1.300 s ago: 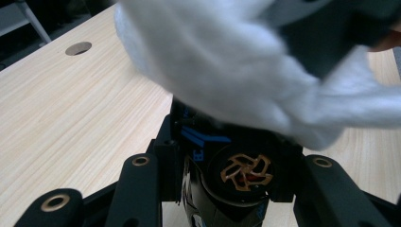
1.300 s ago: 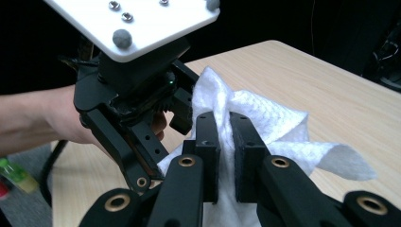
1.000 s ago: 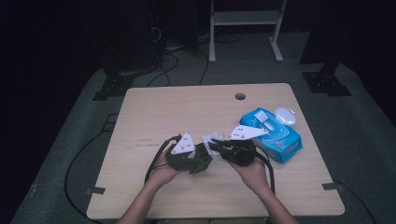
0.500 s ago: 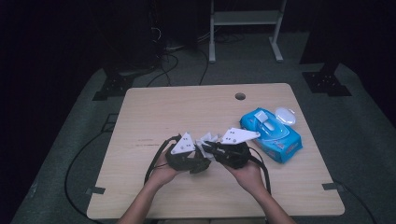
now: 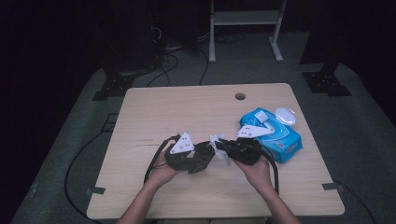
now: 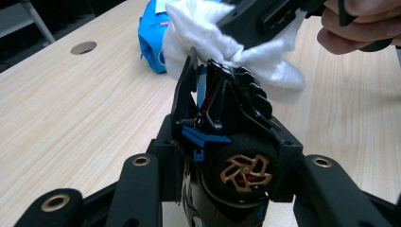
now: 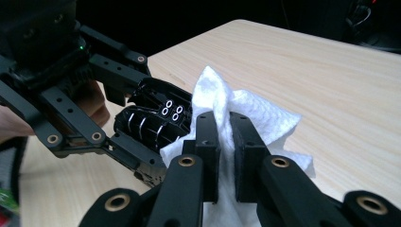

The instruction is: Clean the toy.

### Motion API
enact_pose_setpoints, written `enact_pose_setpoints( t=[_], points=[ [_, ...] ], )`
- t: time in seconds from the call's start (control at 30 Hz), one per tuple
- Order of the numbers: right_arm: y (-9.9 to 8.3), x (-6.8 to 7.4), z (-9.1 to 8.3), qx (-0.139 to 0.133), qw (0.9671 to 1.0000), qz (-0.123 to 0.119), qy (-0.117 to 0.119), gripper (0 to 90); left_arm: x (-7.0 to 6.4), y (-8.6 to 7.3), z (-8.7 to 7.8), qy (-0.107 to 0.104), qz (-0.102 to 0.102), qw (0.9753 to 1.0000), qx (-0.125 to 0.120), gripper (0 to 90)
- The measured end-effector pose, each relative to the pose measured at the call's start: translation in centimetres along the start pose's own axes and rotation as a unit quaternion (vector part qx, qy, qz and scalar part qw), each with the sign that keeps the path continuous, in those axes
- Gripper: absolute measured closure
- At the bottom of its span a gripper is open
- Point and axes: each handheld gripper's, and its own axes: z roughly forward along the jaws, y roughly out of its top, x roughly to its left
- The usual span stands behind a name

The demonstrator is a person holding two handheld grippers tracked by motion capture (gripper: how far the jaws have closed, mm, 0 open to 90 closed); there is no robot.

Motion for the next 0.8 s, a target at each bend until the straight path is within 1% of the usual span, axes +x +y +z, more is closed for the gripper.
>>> enact_pose_setpoints(
  t=[0.07,0.13,0.17,0.27,0.3,0.33,0.4,0.43,0.5,0.57,0.6,0.67,0.7,0.73,0.8],
  points=[
    [0.4,0.4,-0.3,-0.014,0.9998,-0.003,0.015,82.3,0.0,0.0,0.0,0.0,0.0,1.0,0.0,57.5],
    [0.7,0.6,-0.3,-0.02,0.9996,-0.009,0.017,82.3,0.0,0.0,0.0,-0.001,-0.001,1.0,0.0,57.5],
    [0.6,0.5,-0.3,-0.017,0.9997,-0.009,0.016,82.3,0.0,0.0,0.0,-0.001,-0.002,1.0,-0.001,57.4],
    [-0.4,-0.5,0.1,0.0,0.9999,0.01,0.004,82.3,0.0,0.0,-0.1,-0.001,0.001,1.0,0.002,57.4],
    [-0.7,-0.9,0.2,0.004,0.9998,0.017,0.005,82.3,0.0,0.0,-0.1,-0.001,0.001,1.0,0.002,57.5],
    [-0.8,-0.9,0.1,0.001,0.9997,0.024,0.007,82.3,0.0,0.0,-0.1,-0.001,0.001,1.0,0.001,57.4],
    [-0.3,-0.3,-0.2,-0.012,0.9997,0.017,0.015,82.3,0.0,0.1,0.0,-0.001,-0.002,1.0,-0.002,57.5],
    [0.1,0.0,-0.3,-0.017,0.9997,0.007,0.017,82.3,0.0,0.1,0.0,-0.001,-0.002,1.0,-0.002,57.4],
    [0.4,0.4,-0.2,-0.02,0.9996,-0.003,0.022,82.3,0.0,0.1,0.0,-0.001,-0.002,1.0,-0.002,57.5],
    [0.0,0.0,0.2,-0.015,0.9997,0.002,0.019,82.3,-0.1,0.0,0.0,0.002,0.0,1.0,0.002,57.5],
    [-0.3,-0.3,0.2,-0.012,0.9997,0.013,0.019,82.3,0.0,0.0,0.0,0.001,-0.001,1.0,0.001,57.4],
    [-0.5,-0.8,0.1,0.0,0.9998,0.019,0.008,82.3,0.0,0.0,0.0,-0.001,-0.002,1.0,-0.002,57.4],
    [-0.5,-0.7,0.0,-0.006,0.9997,0.02,0.013,82.3,0.0,0.1,0.0,-0.001,-0.003,1.0,-0.004,57.4],
    [-0.3,-0.4,-0.2,-0.012,0.9996,0.021,0.017,82.3,-0.1,0.1,0.0,-0.002,-0.003,1.0,-0.004,57.4],
    [0.2,0.1,-0.2,-0.018,0.9996,0.005,0.021,82.3,-0.1,0.1,0.0,-0.003,-0.002,1.0,-0.003,57.4]
  ],
)
